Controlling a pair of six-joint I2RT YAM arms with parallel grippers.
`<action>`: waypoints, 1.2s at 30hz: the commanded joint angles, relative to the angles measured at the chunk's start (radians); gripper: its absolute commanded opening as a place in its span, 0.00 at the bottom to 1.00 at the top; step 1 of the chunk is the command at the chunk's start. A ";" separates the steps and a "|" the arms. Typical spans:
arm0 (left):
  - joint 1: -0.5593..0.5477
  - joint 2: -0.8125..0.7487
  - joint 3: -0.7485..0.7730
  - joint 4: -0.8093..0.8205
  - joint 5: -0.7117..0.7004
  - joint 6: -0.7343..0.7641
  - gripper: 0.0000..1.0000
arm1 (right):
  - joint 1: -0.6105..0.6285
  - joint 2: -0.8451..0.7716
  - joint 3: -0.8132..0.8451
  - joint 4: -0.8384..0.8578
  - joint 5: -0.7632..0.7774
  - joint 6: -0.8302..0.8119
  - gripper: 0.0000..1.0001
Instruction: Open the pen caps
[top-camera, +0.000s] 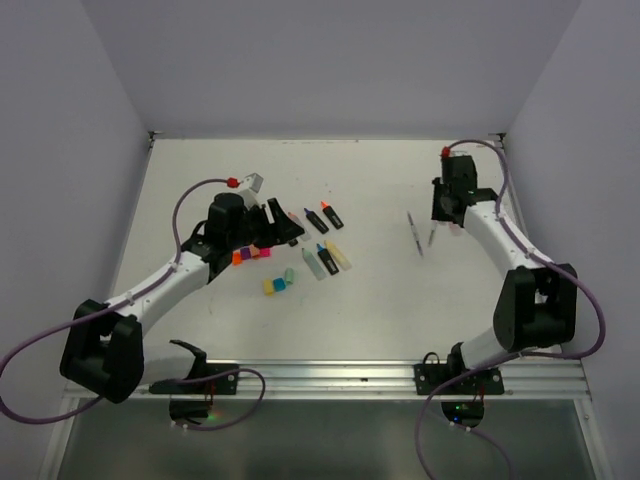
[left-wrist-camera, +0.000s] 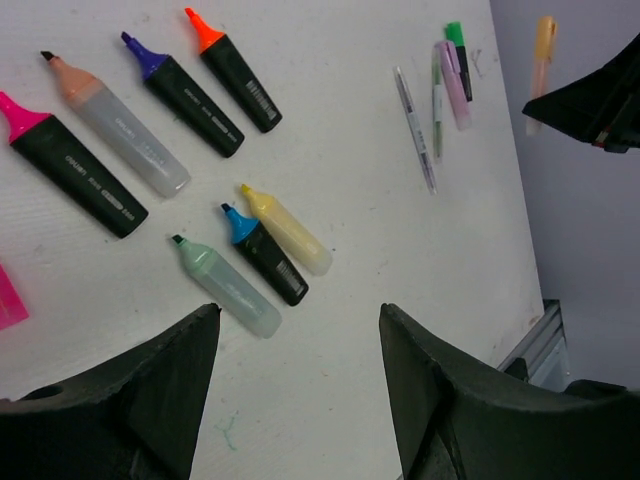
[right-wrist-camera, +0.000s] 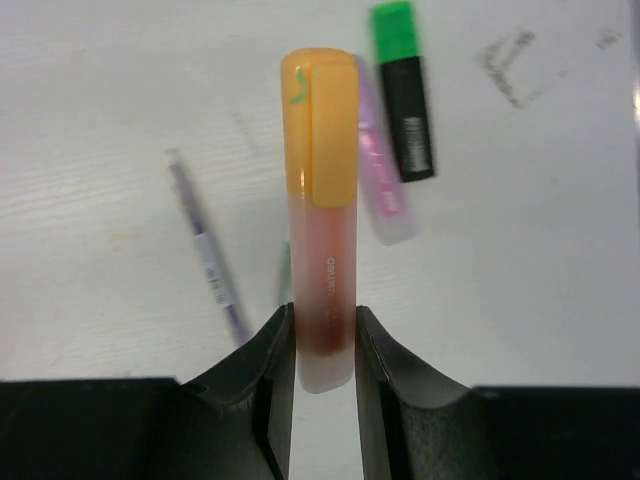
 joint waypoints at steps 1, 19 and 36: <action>-0.008 0.080 0.120 0.039 0.092 -0.043 0.68 | 0.211 -0.070 0.008 -0.055 -0.054 -0.031 0.00; -0.045 0.354 0.352 0.053 0.040 -0.172 0.66 | 0.684 -0.044 0.004 0.119 -0.281 -0.037 0.00; -0.114 0.359 0.329 0.076 -0.006 -0.204 0.54 | 0.724 -0.027 0.033 0.163 -0.266 0.004 0.00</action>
